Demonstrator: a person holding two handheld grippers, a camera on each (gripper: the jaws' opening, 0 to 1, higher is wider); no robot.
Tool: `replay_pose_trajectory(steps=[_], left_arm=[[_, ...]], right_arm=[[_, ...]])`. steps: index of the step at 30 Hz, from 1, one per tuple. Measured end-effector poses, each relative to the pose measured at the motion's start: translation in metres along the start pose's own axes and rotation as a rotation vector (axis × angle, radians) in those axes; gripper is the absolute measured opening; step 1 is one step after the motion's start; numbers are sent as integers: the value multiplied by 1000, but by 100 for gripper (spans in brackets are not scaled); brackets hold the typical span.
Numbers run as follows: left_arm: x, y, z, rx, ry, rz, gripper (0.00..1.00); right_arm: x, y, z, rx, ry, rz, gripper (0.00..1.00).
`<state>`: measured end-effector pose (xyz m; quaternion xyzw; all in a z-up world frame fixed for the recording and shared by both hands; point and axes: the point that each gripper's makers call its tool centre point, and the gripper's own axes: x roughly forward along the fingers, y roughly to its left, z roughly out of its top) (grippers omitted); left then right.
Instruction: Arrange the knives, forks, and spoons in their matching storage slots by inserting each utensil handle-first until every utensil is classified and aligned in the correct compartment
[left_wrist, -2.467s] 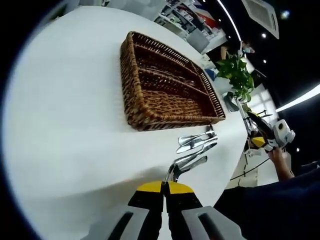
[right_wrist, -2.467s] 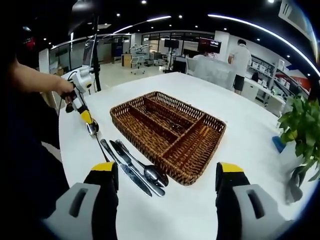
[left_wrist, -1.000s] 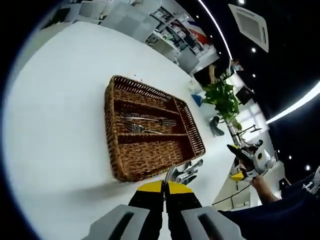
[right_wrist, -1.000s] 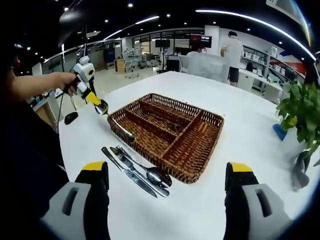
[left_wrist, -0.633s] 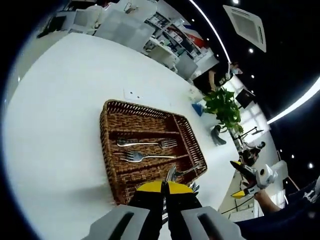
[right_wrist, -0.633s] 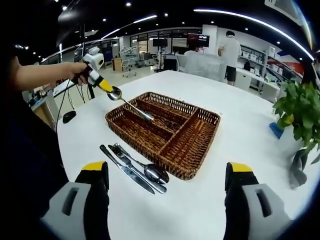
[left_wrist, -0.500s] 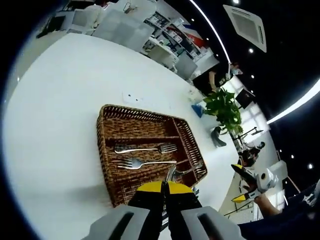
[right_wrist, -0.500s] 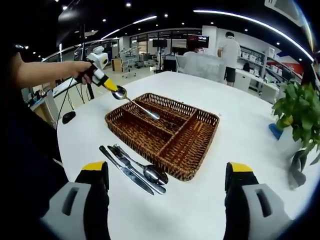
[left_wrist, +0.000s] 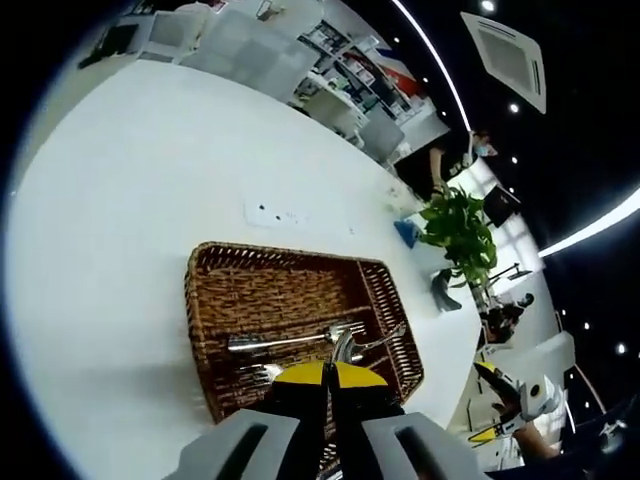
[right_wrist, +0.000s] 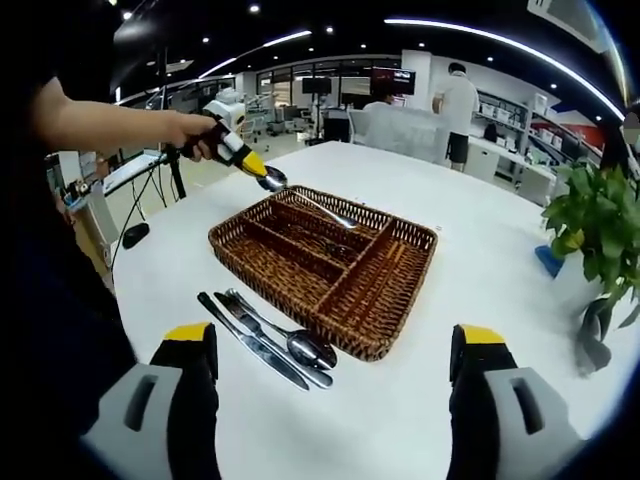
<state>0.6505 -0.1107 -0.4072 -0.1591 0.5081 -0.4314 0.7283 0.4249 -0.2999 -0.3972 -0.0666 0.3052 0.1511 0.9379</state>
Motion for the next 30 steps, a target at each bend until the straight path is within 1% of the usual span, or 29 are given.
replay_pose_trajectory(steps=[3,9,12,15,17,21,22,25,28,29,30], left_arm=[[5,8,8,-13,0,18,0],[12,20,19,-37,8,39,0],[17,25,25,-42,18,50,0],[24,35,33,-53,30,76,0],[28,38,36,-54,39,79,0],[35,42,37,-54,62,88,0],[38,46,36,-49,71,99,0],[45,52,32,-47,102,117,0],[49,58,30,-38,110,139,0],[50,60,28,-32,122,149,0],[52,58,31,-48,108,139,0]], right_arm=[[1,-1,0,1,0,-2,99],[4,-7,-1,10,7,-12,99],[5,-10,-2,13,14,-15,99],[8,-12,-3,16,25,-17,99],[11,-14,-4,14,33,-18,99],[16,-17,-5,16,44,-18,99],[17,-17,-5,16,46,-18,99],[20,-19,-6,15,55,-17,98],[22,-20,-8,18,63,-15,98],[23,-20,-9,19,66,-15,98],[23,-20,-10,20,68,-14,98]])
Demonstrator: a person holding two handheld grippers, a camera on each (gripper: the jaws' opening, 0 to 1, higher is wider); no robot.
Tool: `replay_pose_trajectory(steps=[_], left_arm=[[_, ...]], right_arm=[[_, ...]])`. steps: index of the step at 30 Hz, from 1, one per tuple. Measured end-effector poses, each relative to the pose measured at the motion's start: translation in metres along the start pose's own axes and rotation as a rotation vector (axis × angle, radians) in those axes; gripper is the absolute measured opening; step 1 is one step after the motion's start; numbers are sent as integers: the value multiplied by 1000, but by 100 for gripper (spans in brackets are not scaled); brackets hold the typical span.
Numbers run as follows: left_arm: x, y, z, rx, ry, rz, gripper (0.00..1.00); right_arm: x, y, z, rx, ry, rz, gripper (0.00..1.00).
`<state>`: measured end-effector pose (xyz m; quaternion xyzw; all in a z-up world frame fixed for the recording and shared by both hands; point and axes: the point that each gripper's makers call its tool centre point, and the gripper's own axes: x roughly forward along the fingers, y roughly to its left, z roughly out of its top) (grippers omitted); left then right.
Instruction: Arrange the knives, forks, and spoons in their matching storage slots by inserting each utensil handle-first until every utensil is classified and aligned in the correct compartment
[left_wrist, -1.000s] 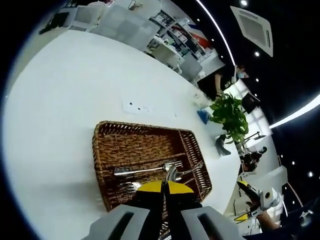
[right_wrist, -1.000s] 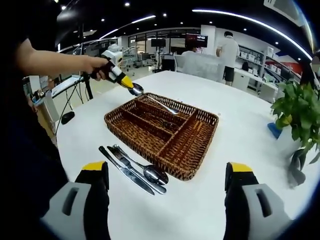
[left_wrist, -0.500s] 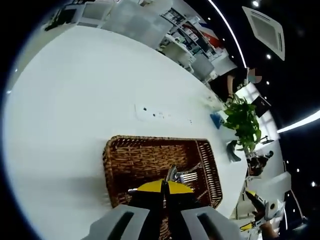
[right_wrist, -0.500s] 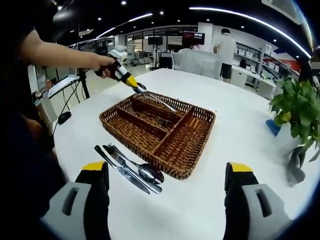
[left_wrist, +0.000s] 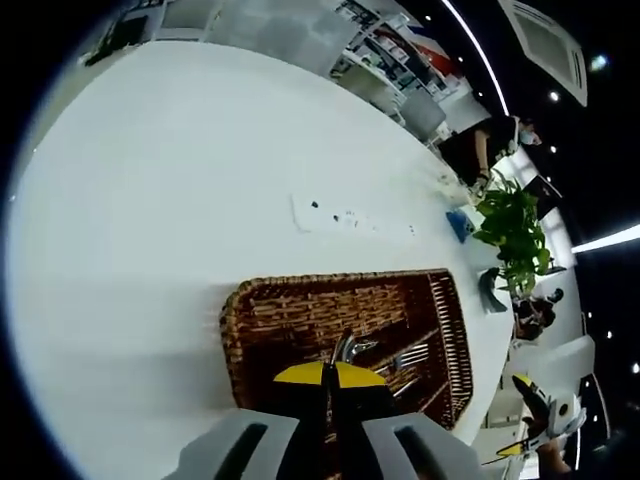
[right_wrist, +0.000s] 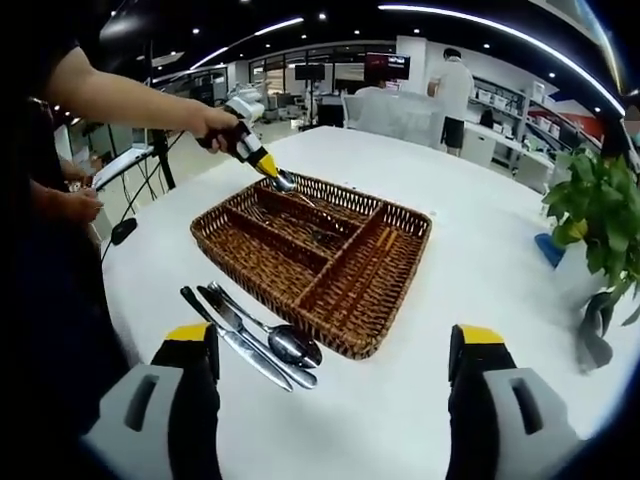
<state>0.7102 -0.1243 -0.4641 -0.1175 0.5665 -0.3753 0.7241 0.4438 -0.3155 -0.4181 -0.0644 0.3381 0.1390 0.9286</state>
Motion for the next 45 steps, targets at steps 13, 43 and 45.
replay_pose_trajectory(steps=[13,43,45], left_arm=[[16,17,-1,112,52,127,3],[23,32,-10,340,196,323,8],[22,32,-10,347,197,324,8]], right_arm=[[6,-3,-4,3,20,12,97],[7,-3,-7,-18,37,25,95],[8,-3,-6,-20,34,27,95]])
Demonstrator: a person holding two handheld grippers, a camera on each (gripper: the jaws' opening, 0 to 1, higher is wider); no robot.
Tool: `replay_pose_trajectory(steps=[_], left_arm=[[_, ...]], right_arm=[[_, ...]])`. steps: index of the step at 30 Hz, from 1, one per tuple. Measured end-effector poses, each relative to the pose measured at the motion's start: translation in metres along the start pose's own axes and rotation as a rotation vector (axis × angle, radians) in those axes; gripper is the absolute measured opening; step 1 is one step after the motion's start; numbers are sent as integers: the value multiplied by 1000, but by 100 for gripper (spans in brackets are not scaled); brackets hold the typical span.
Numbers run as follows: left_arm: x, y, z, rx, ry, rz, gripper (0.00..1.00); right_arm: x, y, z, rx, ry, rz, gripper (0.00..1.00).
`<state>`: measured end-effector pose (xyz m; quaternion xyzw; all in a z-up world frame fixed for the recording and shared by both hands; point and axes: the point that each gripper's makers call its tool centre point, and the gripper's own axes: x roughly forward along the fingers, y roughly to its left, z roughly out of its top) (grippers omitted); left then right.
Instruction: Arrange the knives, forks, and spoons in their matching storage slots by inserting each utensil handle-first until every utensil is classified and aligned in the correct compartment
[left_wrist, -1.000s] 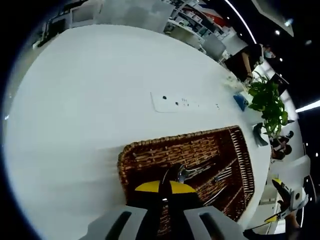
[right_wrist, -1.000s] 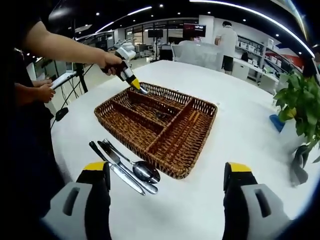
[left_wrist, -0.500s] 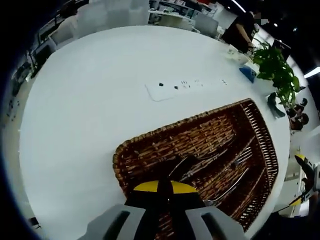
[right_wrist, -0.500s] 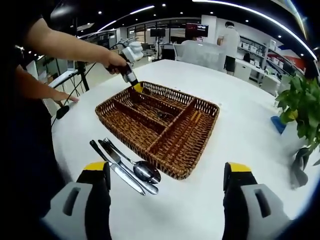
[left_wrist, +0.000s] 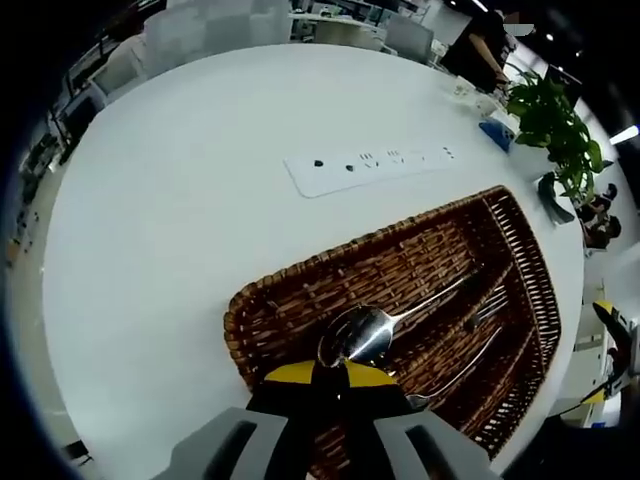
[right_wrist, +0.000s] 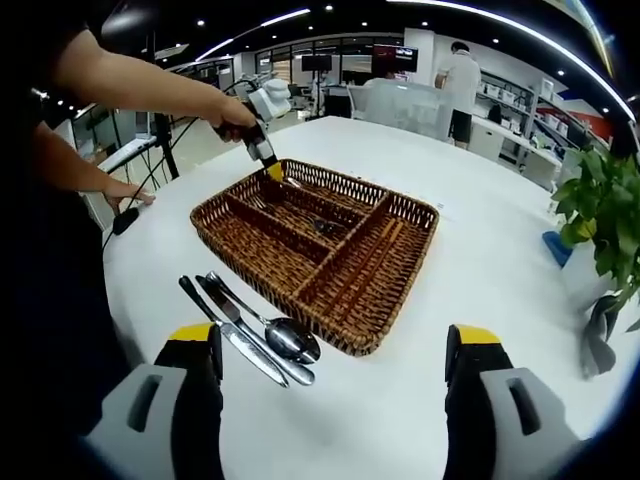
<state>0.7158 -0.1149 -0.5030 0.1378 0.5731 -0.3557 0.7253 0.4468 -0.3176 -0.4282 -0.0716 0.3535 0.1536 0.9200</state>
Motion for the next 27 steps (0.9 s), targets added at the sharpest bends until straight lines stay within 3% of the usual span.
replay_pose_trajectory(steps=[4,12,19,22,27], left_arm=[[-3,0,1,18,-16,4,14],[-21,-5,14,51,-97,8,16],[-41,-21,18,85,-180,-9,22],[-55,-36,21,109,-249,-31,26],[-73,-52,11,129,-312,-38,34]], right_arm=[[1,0,3,3,-10,-1,95],[1,4,6,-8,-23,7,95],[-2,9,16,-14,-59,15,96],[-4,12,19,-16,-71,18,97],[-6,15,21,-17,-84,30,99]])
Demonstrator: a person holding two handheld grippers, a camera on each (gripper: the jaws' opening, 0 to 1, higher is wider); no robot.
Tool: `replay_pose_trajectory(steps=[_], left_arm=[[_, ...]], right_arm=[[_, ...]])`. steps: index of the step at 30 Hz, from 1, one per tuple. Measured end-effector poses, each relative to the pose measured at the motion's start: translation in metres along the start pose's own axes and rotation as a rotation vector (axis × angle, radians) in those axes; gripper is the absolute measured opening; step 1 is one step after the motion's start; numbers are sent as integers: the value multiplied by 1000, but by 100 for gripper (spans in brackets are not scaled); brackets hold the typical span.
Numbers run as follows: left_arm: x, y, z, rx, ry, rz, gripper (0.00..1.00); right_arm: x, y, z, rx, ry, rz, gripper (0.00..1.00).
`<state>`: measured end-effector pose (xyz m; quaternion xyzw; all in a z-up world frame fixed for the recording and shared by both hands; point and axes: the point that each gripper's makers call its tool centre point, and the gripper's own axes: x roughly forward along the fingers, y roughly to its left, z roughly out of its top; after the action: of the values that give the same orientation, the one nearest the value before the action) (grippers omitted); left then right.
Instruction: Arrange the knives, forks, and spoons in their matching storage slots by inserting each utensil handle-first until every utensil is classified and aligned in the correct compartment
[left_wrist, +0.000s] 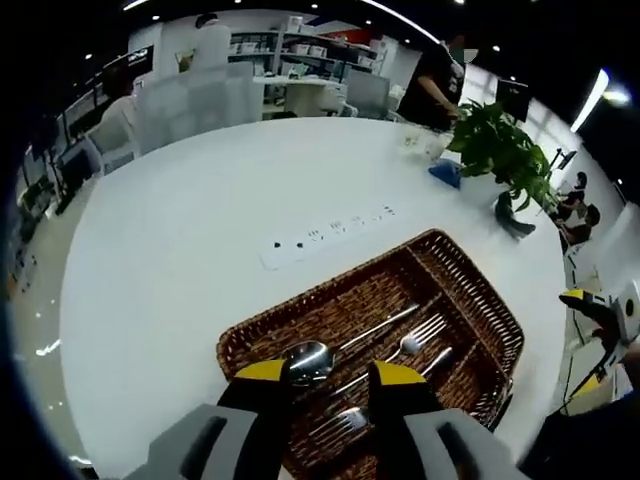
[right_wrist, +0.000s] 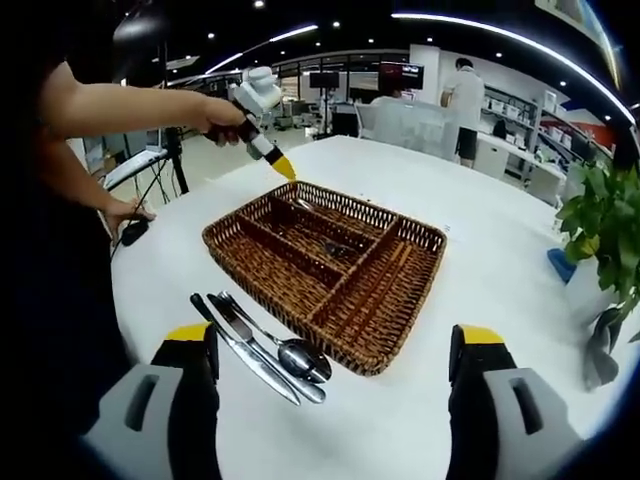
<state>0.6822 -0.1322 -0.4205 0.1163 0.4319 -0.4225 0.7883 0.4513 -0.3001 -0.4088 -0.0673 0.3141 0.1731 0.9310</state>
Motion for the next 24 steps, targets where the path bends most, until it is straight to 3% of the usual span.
replay_pose_trajectory(steps=[8,10,12,15,17,20,24], left_arm=[[-33,-22,-11,-5,-140,3,51],[-43,-28,-12,-2,-196,0,56],[-53,-42,-15,-15,-253,-41,60],[-66,-49,-24,-27,-295,-47,64],[-78,-59,-25,-32,-369,-60,67],[-92,-81,-36,-24,-408,-128,77],[-103,-93,-53,-3,-424,-124,86]], right_arm=[[-2,2,4,-11,-12,13,99],[-3,3,5,-14,-14,15,99],[-4,4,6,-15,-21,17,99],[-4,7,8,-13,-29,23,99],[-4,9,8,-16,-30,26,99],[-5,11,11,-9,-40,35,99],[-5,16,12,-4,-46,38,99]])
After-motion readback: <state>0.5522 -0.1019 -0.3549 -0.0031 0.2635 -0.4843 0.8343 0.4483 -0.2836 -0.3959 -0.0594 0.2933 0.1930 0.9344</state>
